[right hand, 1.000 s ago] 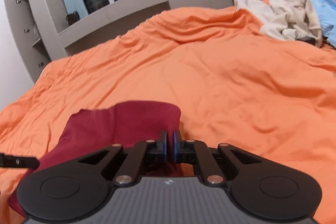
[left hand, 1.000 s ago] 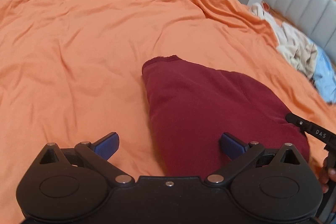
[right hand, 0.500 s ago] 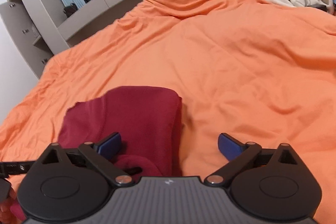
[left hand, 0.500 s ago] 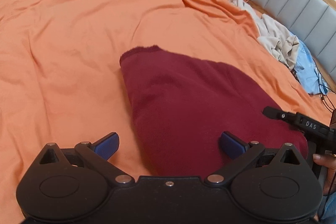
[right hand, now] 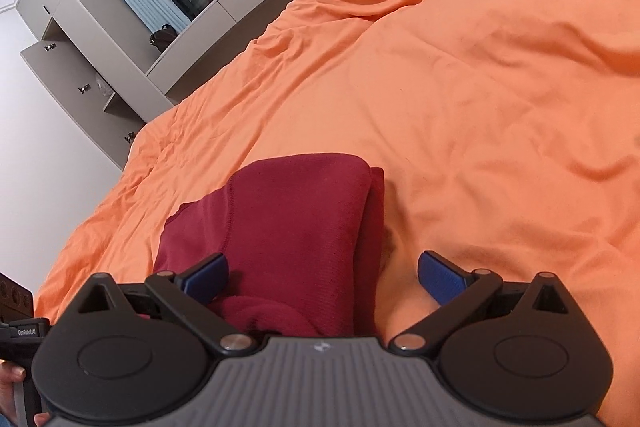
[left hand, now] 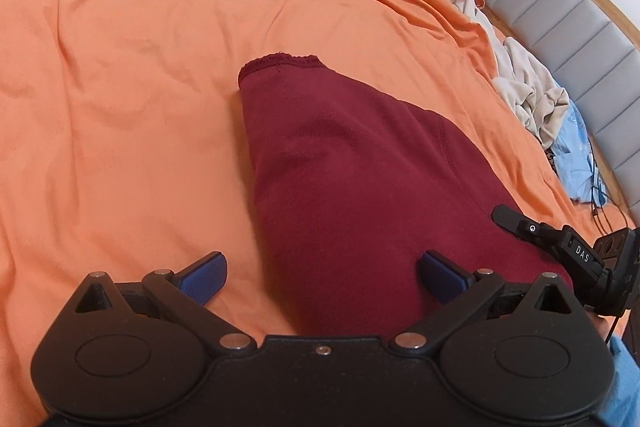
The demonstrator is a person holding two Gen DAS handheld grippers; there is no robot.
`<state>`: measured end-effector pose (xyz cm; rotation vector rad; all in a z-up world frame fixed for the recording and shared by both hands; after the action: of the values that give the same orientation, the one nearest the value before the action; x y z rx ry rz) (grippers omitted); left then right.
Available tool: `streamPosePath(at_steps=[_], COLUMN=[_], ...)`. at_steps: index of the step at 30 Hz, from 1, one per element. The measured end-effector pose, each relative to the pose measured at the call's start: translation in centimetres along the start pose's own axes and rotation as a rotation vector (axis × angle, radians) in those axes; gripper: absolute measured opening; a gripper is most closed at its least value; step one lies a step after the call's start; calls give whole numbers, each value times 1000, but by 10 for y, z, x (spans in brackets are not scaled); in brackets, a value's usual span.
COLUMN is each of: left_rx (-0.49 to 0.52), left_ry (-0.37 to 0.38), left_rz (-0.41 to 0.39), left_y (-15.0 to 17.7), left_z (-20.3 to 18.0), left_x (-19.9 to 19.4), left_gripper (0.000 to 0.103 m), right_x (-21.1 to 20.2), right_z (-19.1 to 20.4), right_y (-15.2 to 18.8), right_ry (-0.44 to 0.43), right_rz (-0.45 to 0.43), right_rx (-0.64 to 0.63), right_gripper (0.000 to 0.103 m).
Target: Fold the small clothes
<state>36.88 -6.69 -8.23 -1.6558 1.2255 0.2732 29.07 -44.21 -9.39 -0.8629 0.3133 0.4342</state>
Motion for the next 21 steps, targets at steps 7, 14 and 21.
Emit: streamPosePath(at_steps=[7,14,21], left_rx=[-8,-19,-28], left_ry=[2,9,16], left_rz=[5,12,16], left_y=[-1,-1,2], left_z=[1,2,4], left_x=[2,4,5], left_gripper=[103,103,103], right_x=[2,5,4], right_z=[-1,-3,-4], right_y=[3,4,4], right_ry=[10,15,14], right_rz=[-3,-5,-6], right_rx=[6,4,4], right_gripper=[103,103,103])
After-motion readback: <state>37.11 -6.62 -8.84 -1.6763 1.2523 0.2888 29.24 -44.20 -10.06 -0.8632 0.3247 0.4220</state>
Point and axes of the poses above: each gripper's, at about its wrist camera, not at the fingertips, and x roughly the way its jaws point, z to its left, y to its underside, the point moved 1 cm from there along x, roughly the way its jaws point, and after that the axes turned 6 degrees about -z, right-handed, at the moved point
